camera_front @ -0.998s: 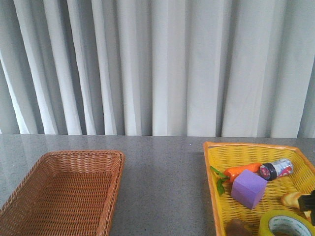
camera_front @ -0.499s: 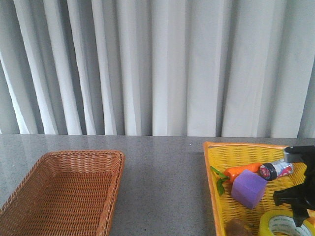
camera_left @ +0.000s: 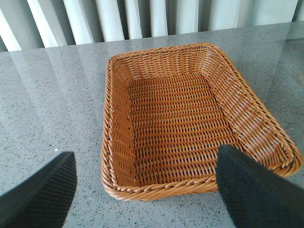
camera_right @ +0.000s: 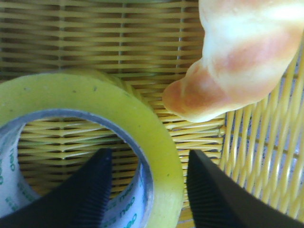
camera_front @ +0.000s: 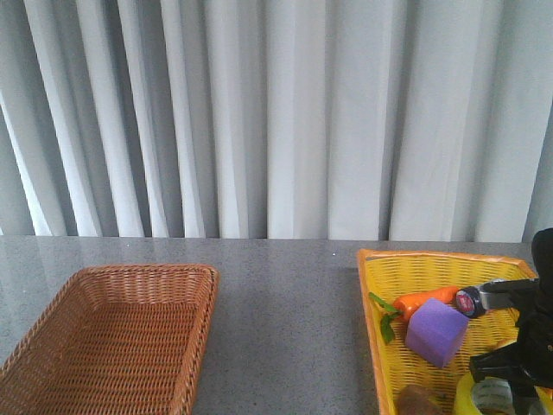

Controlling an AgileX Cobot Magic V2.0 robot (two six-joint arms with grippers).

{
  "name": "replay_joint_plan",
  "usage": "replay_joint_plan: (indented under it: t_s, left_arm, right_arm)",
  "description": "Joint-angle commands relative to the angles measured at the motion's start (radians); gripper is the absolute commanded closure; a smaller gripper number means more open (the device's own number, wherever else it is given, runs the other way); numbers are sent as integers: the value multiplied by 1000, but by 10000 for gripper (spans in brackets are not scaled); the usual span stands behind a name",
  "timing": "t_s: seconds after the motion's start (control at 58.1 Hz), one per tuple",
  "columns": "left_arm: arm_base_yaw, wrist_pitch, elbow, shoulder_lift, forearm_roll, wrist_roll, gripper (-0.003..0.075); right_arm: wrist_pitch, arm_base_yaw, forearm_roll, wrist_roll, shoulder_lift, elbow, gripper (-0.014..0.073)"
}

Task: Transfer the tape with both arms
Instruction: 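Lower the right gripper into the yellow basket around the yellow tape roll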

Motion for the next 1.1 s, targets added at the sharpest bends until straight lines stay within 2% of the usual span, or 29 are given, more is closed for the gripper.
replay_joint_plan:
  t_s: [0.0,0.103,0.206,0.774,1.084]
  left_arm:
    - [-4,-78,-33,7,-1,0,132]
    - [-4,-78,-33,7,-1,0,132]
    - [-4,-78,-33,7,-1,0,132]
    - [-4,-78,-33,7,-1,0,132]
    - [-4,-78,-33,7,-1,0,132]
  right_arm:
    - [-7,-5,-18,-13,-41,-30,325]
    - [-3,-5,-18,-23,-41,-30,395]
    - [-1,-5,-18,-28,-41,-30,425]
    - [19,-5,-23,-39,-44,-30,431]
    - [19,-5,-23,-63,-53,-30,513]
